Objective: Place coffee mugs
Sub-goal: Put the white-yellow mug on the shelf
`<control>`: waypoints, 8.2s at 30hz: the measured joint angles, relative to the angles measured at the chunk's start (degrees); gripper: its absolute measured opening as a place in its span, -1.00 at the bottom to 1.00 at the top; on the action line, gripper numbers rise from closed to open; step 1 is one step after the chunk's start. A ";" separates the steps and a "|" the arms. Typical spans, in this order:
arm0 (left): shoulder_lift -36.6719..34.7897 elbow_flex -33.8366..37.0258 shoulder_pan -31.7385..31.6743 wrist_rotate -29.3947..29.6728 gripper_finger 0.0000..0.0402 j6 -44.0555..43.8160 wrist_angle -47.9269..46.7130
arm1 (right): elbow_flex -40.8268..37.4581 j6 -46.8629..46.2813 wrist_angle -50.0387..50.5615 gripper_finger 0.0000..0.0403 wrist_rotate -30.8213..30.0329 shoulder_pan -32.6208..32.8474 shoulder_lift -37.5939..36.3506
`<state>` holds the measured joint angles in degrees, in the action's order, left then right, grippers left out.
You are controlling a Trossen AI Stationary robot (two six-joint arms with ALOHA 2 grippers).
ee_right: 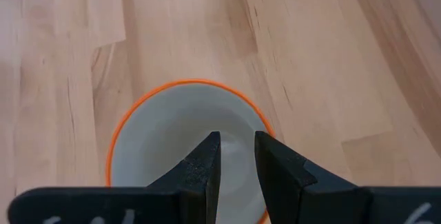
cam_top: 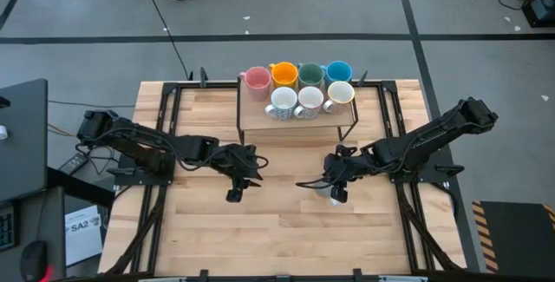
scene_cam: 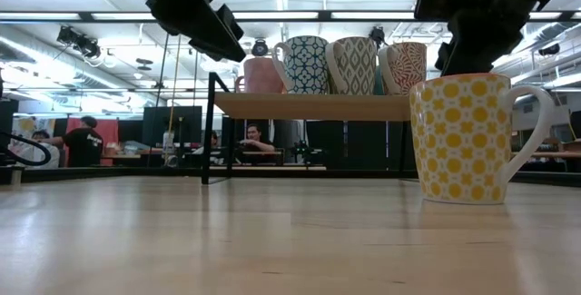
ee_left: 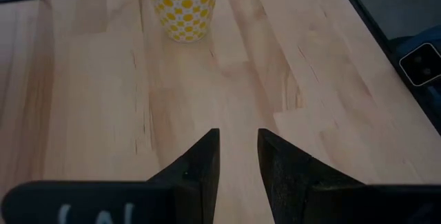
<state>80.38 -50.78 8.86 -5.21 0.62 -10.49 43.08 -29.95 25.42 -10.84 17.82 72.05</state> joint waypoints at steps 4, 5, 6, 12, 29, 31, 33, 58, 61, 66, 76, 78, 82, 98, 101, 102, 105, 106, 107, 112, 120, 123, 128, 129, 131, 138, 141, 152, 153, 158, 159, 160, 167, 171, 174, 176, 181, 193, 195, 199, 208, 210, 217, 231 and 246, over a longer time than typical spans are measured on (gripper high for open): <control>0.00 0.00 0.00 0.00 -0.48 0.00 -0.02 | -0.43 0.07 -0.90 -0.52 0.01 0.00 0.00; 0.00 0.00 0.00 0.00 -0.48 0.00 -0.02 | -0.47 0.13 -1.39 -0.52 0.04 0.00 0.00; 0.00 0.00 0.00 0.00 -0.48 0.00 -0.02 | -0.47 0.23 -2.21 -0.52 0.26 -0.02 0.00; 0.00 0.00 0.00 0.00 -0.48 0.01 -0.02 | -0.47 3.88 -8.04 -0.52 1.95 -0.02 0.00; 0.00 0.00 0.00 0.00 -0.48 0.00 -0.02 | -0.47 7.67 -1.54 -0.52 -2.57 -1.48 0.00; 0.00 -0.02 0.00 0.00 -0.48 0.00 -0.02 | -0.47 7.65 -1.19 -0.52 -1.92 -1.60 0.00; 0.00 -0.02 0.00 0.00 -0.48 0.00 -0.02 | -0.47 7.61 -1.23 -0.52 -1.05 -1.60 0.00; 0.00 -0.04 -0.02 0.00 -0.48 -0.04 -0.04 | -0.38 -12.78 5.52 -0.87 1.42 -1.75 0.00; 0.00 -0.04 -0.02 0.04 -0.48 -0.37 -0.04 | -0.41 -17.59 5.48 -0.89 -0.04 -1.73 0.00; 0.00 -0.04 -0.02 2.29 -0.48 -3.01 0.42 | -0.43 -29.16 5.39 -0.89 -4.38 -1.75 0.00; 0.02 -0.06 -0.02 6.08 -0.48 -2.68 6.81 | -0.43 -45.80 5.28 -0.88 -7.33 -1.73 0.00; 0.02 -0.07 -0.02 6.09 -0.48 -1.19 7.16 | -0.43 -48.37 5.26 -0.88 -7.95 -1.73 0.00; 0.02 -0.07 -0.02 6.11 -0.48 1.57 7.15 | -0.43 -52.07 5.24 -0.87 -10.67 -1.75 0.00; 0.02 -0.07 -0.02 6.10 -0.48 2.19 7.09 | -0.40 -59.01 14.60 -0.87 -12.61 -1.84 -0.02; 0.02 -0.07 -0.02 6.10 -0.48 2.19 7.09 | -0.36 -58.63 15.08 -0.87 -12.99 -1.84 -0.07; 0.02 -0.07 -0.02 6.12 -0.48 2.19 7.09 | -0.27 -58.39 15.33 -0.87 -13.18 -1.84 -0.07; 0.02 -0.07 -0.02 6.10 -0.48 2.19 7.09 | 1.14 -56.87 18.98 -0.88 -13.13 -1.84 -0.02; 0.02 -0.07 -0.02 6.10 -0.48 2.19 7.07 | 1.95 -56.78 21.24 -0.89 -13.13 -1.82 0.02; 0.02 -0.07 -0.02 6.10 -0.48 2.19 7.07 | 2.88 -56.76 23.51 -0.89 -13.15 -1.81 0.02; 0.02 -0.07 -0.02 6.10 -0.48 2.16 7.07 | 5.91 -58.15 30.87 -0.88 -13.46 -1.79 0.02; 0.02 -0.07 -0.02 6.10 -0.48 2.14 7.07 | 5.16 -65.22 30.74 -0.88 -13.52 -0.11 0.02; 0.02 -0.07 -0.02 6.10 -0.48 2.14 7.07 | 5.15 -67.30 31.32 -0.88 -13.52 0.53 0.02; 0.02 -0.07 -0.02 6.10 -0.48 2.78 7.05 | 5.12 -67.86 33.47 -0.86 -12.82 0.59 0.02; 0.02 -0.07 -0.02 6.10 -0.48 3.33 7.04 | 5.12 -67.87 33.87 -0.85 -12.40 0.59 0.02; 0.02 -0.07 -0.02 6.08 -0.48 4.56 7.06 | 5.12 -67.87 34.84 -0.83 -11.30 0.55 0.02; 0.02 -0.07 0.00 6.08 -0.48 5.03 7.04 | 5.12 -67.89 35.53 -0.82 -9.85 0.52 0.02; 0.02 -0.07 -0.02 6.10 -0.48 5.03 7.04 | 5.12 -67.82 35.55 -0.81 -9.87 0.52 0.02; 0.02 -0.04 -0.02 6.09 -0.48 5.18 7.04 | 5.12 -67.67 35.53 -0.73 -7.78 0.52 0.00; 0.02 -0.04 0.00 6.10 -0.48 5.18 7.04 | 5.12 -67.67 35.51 -0.71 -7.59 0.50 0.00; 0.02 -0.04 -0.01 6.10 -0.48 5.18 7.04 | 5.12 -67.67 35.49 -0.57 -7.10 0.52 0.00; 0.02 -0.04 -0.02 6.08 -0.48 5.17 7.04 | 5.12 -67.65 35.50 -0.53 -7.08 0.52 0.00; 0.02 -0.04 -0.02 6.10 -0.48 5.16 7.04 | 5.12 -67.65 35.51 -0.49 -7.07 0.51 0.00; 0.02 -0.04 -0.02 6.10 -0.48 5.13 7.04 | 5.12 -66.03 35.59 -0.17 -8.98 0.48 0.00; 0.02 -0.04 -0.02 6.10 -0.48 5.03 7.04 | 5.12 -61.80 35.62 -0.07 -11.77 0.41 0.00; 0.02 -0.04 0.00 6.10 -0.48 5.03 7.04 | 5.12 -57.90 35.60 -0.05 -12.28 -0.01 0.00; 0.02 -0.04 -0.02 6.08 -0.48 5.03 7.04 | 5.12 -54.44 35.59 -0.05 -12.25 -0.38 0.00; 0.02 -0.04 0.00 6.10 -0.48 5.04 7.04 | 5.12 -45.30 35.46 -0.05 -12.25 -1.64 0.00; 0.02 -0.04 -0.02 6.08 -0.48 5.05 7.04 | 5.08 -22.24 29.89 -0.06 -8.02 -7.82 0.00; 0.02 -0.04 -0.01 6.10 -0.48 5.05 7.04 | 5.08 -21.65 29.93 -0.08 -6.20 -9.01 0.00; 0.02 -0.04 -0.02 6.08 -0.48 5.05 7.04 | 5.08 -20.92 29.91 -0.18 -4.08 -10.61 0.00; 0.02 -0.04 -0.02 6.09 -0.48 5.05 7.06 | 5.08 -23.07 29.91 -0.67 -1.49 -11.65 0.00; 0.02 -0.04 -0.02 6.10 -0.48 5.05 7.04 | 5.08 -24.80 30.01 -0.79 -1.11 -11.63 -0.04; 0.02 -0.02 -0.01 6.09 -0.48 4.70 8.02 | 4.97 -35.12 25.22 -0.90 -1.13 -11.65 0.07; 8.83 0.00 0.15 6.05 -0.48 3.02 28.92 | 4.99 -42.53 17.00 -0.87 -1.39 -11.65 0.07; 17.57 -0.02 0.17 9.65 -0.30 1.53 37.27 | 5.01 -44.06 16.60 -0.88 1.52 -11.65 0.04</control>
<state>97.94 -50.81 9.04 4.44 2.15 26.78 48.10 -74.02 42.02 -9.31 6.17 72.10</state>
